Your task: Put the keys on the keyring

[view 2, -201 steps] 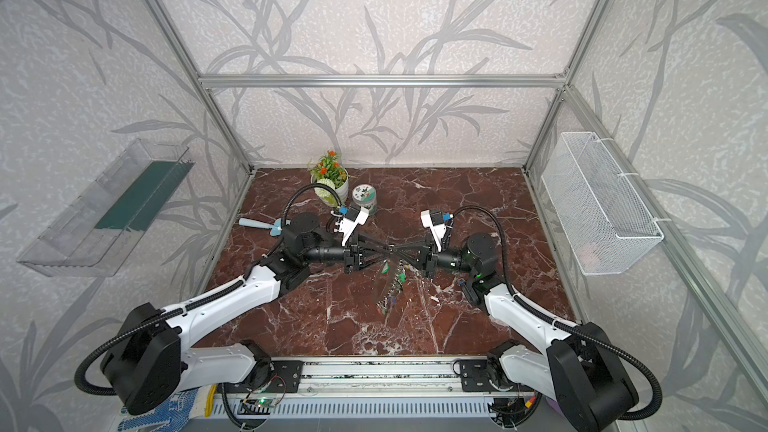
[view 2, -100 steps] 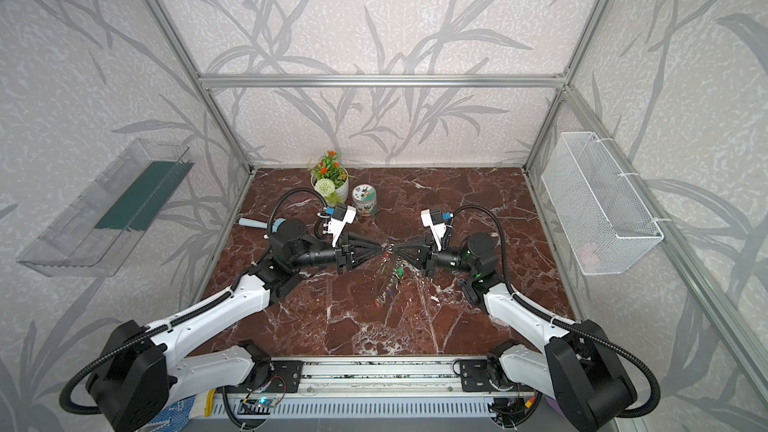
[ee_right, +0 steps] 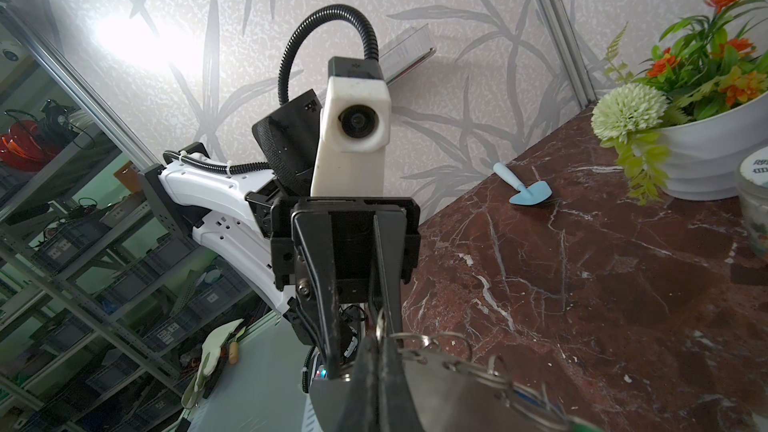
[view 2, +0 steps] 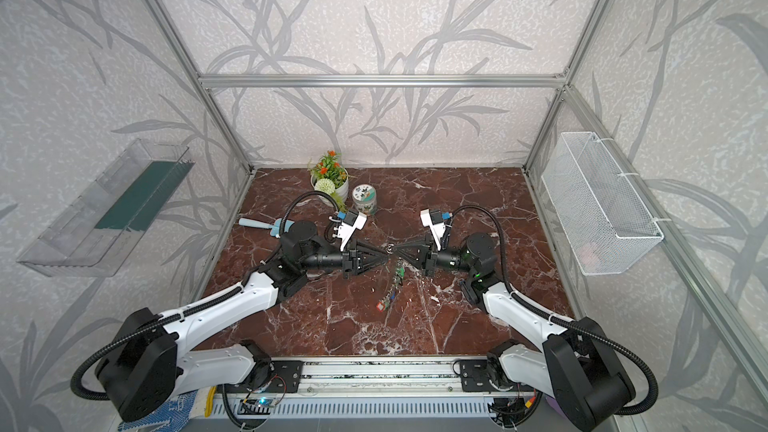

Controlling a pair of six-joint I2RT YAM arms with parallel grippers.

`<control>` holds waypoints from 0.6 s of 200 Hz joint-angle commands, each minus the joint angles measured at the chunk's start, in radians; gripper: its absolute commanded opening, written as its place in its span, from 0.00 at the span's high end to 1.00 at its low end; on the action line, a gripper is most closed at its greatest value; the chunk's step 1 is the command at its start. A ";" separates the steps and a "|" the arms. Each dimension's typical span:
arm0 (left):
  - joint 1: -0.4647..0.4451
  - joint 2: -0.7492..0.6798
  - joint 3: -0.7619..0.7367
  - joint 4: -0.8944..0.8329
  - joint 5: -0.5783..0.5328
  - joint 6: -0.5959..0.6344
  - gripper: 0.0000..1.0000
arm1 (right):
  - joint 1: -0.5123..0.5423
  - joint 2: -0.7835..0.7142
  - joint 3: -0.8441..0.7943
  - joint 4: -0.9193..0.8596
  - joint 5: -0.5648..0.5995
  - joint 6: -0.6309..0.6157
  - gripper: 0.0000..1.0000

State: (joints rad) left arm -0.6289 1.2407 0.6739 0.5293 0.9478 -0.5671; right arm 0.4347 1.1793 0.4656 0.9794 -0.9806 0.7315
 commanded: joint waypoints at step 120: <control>-0.006 0.043 0.040 0.138 -0.021 -0.080 0.89 | -0.001 0.002 0.008 0.099 -0.014 0.009 1.00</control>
State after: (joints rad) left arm -0.6292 1.2755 0.6830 0.6239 0.9211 -0.6323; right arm 0.4339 1.1797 0.4652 0.9916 -0.9867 0.7334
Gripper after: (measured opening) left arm 0.123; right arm 0.050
